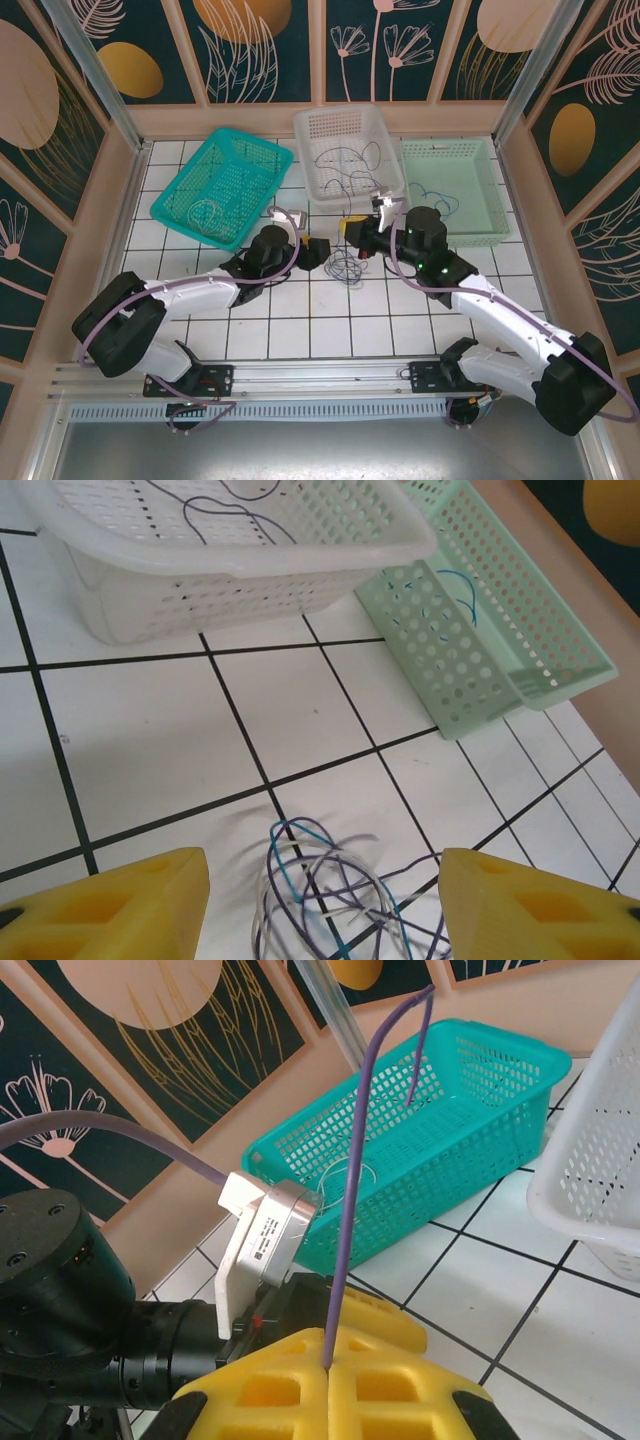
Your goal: Untangle the cables
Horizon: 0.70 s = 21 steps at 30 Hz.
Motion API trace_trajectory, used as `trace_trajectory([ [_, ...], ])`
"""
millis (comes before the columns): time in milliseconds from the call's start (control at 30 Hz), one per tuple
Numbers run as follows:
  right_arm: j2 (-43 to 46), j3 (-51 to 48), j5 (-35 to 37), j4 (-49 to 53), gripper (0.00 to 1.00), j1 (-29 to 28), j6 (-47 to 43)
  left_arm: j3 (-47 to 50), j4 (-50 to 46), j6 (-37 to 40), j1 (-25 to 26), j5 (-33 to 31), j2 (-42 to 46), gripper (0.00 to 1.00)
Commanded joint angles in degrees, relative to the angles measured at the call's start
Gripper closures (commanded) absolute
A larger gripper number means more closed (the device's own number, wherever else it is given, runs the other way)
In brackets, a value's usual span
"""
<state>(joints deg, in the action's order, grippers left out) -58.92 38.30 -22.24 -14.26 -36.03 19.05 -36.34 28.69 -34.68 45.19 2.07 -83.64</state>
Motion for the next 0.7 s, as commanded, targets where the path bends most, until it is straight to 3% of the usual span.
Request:
trace_trajectory([
  [0,1.59,1.94,-0.64,1.02,1.00,0.43,0.64,1.76,4.79,0.66,0.41,1.71,1.01,0.38],
  [367,4.86,2.55,0.75,0.59,1.00,0.89,0.47,3.88,7.21,1.01,0.35,1.80,3.35,0.37],
  [667,3.57,7.26,-0.84,3.08,1.00,1.14,-0.50,2.61,11.91,6.51,2.07,9.39,3.94,0.33],
])
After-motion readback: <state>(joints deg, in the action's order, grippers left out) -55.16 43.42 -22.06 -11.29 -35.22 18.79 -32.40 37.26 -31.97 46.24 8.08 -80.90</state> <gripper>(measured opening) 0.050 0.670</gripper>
